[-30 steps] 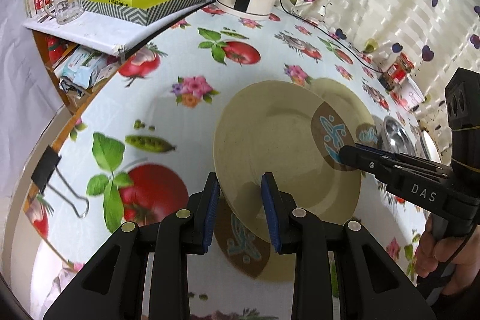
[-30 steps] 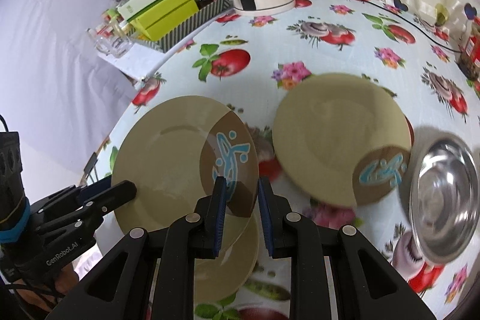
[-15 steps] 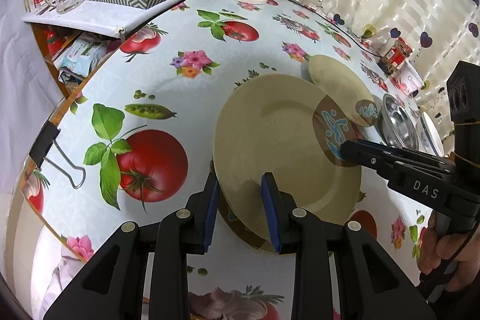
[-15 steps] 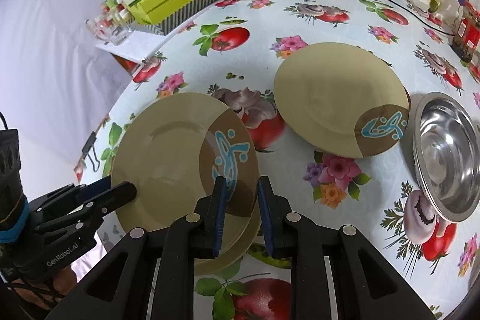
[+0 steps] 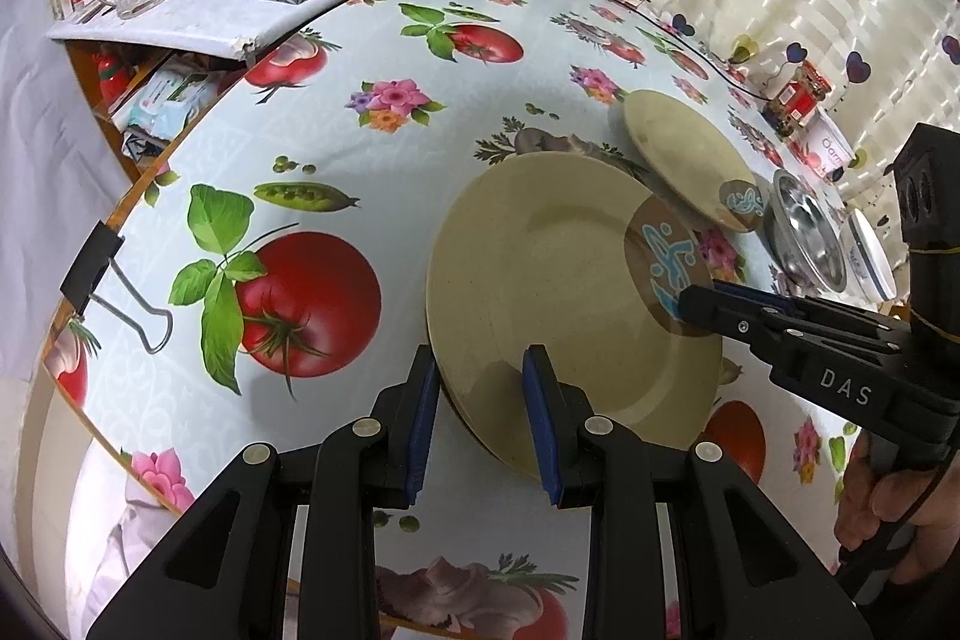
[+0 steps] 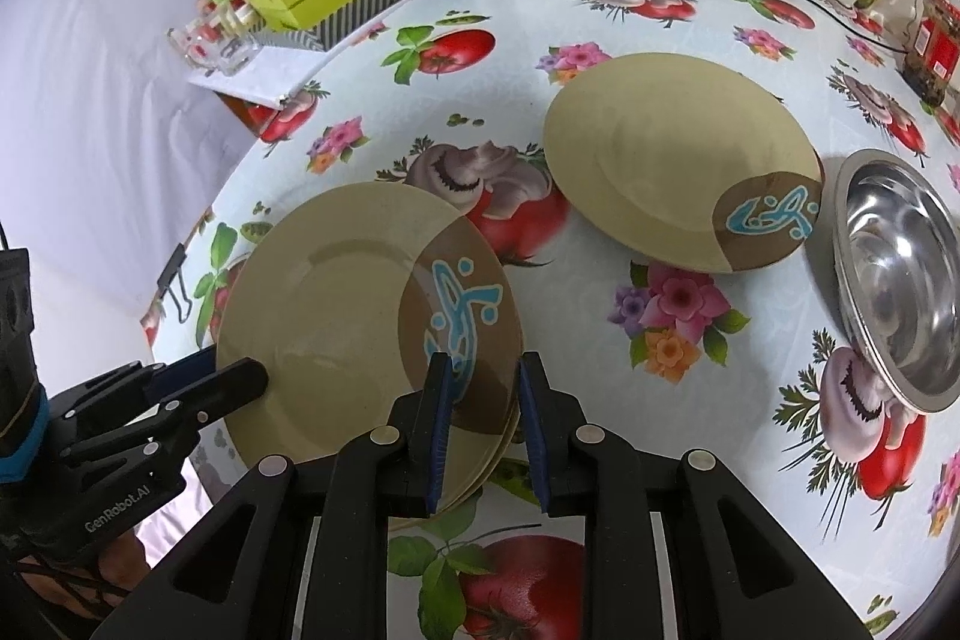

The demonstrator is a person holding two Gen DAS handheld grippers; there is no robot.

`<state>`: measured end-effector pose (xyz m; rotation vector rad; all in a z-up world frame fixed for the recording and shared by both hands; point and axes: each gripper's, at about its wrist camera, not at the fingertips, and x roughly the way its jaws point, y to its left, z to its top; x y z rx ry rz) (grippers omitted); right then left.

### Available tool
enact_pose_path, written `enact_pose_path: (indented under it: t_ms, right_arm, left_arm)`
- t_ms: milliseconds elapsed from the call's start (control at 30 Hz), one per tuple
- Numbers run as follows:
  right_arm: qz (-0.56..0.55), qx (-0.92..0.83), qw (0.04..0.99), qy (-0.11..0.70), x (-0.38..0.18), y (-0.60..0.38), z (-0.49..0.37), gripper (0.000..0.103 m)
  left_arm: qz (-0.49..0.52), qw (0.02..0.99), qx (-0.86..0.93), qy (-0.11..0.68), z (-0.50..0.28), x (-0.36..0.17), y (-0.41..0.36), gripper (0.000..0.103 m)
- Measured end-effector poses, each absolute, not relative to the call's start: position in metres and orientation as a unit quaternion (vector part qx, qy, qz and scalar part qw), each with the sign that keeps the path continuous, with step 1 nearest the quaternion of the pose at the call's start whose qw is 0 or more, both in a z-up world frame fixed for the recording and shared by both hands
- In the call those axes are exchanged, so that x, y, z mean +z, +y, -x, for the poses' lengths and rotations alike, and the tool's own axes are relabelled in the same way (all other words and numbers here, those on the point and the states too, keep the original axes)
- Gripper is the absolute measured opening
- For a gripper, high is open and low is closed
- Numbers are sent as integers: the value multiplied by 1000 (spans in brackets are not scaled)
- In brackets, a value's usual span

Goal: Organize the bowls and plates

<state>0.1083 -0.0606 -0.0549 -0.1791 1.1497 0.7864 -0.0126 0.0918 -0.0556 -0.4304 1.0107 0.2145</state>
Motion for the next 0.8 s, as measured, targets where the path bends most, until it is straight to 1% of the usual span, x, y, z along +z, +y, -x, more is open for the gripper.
enact_pose_path:
  t_ms: [500,800]
  right_arm:
    - [101,360,770,517,-56,-58,-105,23]
    - [87,366,777,505,-49,-63,-105,23]
  left_arm:
    - [204,848,103,479,15,-58,93,30]
    - [210,854,107,463,13,-54,104,30]
